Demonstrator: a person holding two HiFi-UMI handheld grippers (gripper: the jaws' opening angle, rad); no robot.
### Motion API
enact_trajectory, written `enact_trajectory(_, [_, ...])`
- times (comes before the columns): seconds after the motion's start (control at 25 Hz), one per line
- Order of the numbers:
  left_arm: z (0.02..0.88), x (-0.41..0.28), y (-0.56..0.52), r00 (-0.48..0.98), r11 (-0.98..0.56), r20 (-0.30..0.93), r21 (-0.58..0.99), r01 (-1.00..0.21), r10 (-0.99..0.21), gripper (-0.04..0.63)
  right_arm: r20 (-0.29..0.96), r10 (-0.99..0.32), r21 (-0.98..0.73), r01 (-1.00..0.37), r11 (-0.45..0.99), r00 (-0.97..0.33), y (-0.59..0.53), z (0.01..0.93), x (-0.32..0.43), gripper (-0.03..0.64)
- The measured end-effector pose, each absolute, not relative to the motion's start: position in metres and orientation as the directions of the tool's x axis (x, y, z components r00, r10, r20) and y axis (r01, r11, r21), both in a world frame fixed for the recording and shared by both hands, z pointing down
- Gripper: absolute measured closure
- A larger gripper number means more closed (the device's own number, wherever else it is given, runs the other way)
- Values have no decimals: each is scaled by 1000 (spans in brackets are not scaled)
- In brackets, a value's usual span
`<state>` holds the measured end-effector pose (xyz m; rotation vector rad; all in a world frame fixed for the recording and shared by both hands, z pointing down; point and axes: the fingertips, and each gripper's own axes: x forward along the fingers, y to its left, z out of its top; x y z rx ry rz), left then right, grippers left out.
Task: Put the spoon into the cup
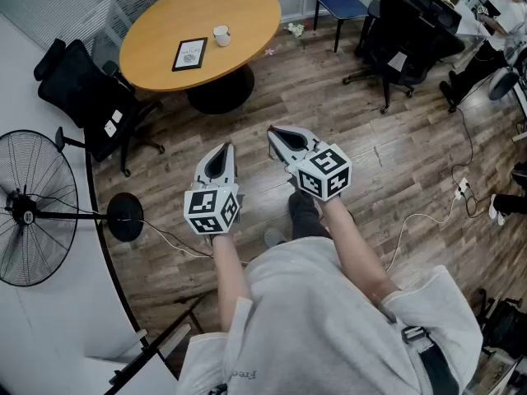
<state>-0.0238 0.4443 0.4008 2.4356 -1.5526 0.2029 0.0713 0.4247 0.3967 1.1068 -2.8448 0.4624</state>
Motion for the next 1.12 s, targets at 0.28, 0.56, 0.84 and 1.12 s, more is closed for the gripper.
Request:
enact_trajectory(0.28, [406,-9,450,447,-430,254,122,-895,-858,586,150,-662,-257,-675,692,-735,432,400,82,614])
enact_trajectory(0.56, [410,-1,449,463,-448,264,119,-886,-846,586,99,-656,-300,-651,697,-748,437,398,88,615])
enact_trajectory(0.84, [415,-1,428,463,-441,266,142,-886,-845,586,95,-664,-344,-651,677,-741,423,405,101,614])
enact_trajectory(1.12, [421,-2,379,437,-405,274,167,-899,-857,586,110,-674,-367,-660,655,-730,369,413,118,614])
